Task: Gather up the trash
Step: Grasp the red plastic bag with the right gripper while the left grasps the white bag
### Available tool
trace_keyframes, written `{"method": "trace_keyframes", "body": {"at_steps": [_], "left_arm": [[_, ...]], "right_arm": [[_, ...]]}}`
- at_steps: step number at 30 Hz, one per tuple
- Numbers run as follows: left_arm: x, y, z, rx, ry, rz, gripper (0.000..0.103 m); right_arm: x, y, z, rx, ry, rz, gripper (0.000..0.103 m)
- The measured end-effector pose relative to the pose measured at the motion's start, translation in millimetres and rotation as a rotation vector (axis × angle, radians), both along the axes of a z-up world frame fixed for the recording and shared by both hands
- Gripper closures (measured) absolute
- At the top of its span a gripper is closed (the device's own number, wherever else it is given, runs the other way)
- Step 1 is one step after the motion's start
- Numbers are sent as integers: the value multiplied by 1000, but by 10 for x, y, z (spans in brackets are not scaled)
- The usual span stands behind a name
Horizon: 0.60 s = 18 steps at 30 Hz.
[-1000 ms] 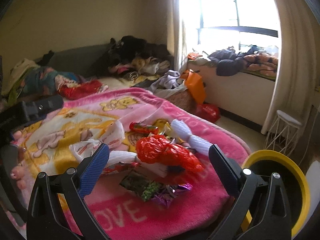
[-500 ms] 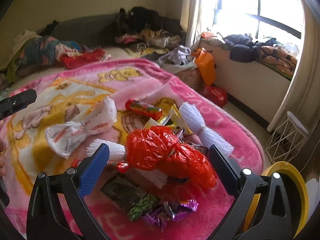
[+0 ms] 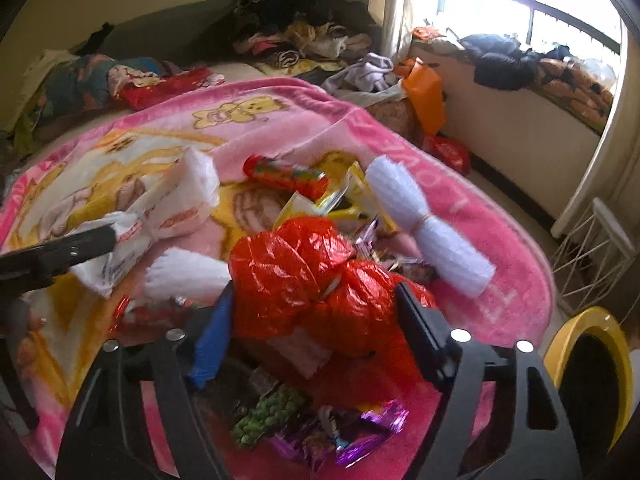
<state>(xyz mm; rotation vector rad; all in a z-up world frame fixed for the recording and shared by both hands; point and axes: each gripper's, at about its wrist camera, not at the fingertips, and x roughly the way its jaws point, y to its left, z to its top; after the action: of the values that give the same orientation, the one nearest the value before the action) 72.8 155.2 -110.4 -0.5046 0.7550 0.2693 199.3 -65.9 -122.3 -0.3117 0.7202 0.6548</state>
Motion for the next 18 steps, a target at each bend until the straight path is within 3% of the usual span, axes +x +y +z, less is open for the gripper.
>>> {"method": "trace_keyframes", "body": {"at_steps": [2,4,6,7,12,18], "left_arm": [[31,-34,-15,8,5,-13,12],[47,-75,-19,17,7,-29,20],[69,-99,-12,29,10,-35,36],[74,-110,-15,28,9,-40,37],[59,-170,68,44,-25,-60,52],[35,-224,250,64,-83,-72,59]], "right_arm": [[-3,-44,-24,22,23,-6,47],[-10,-128,-28,65,41,-18,58],[-22,-185,-10,97,44,-23,65],[-39,-237,15,120,43,-23,68],[-112,-428,184,217,34,-48,74],[-166,-605,349,281,4,-57,77]]}}
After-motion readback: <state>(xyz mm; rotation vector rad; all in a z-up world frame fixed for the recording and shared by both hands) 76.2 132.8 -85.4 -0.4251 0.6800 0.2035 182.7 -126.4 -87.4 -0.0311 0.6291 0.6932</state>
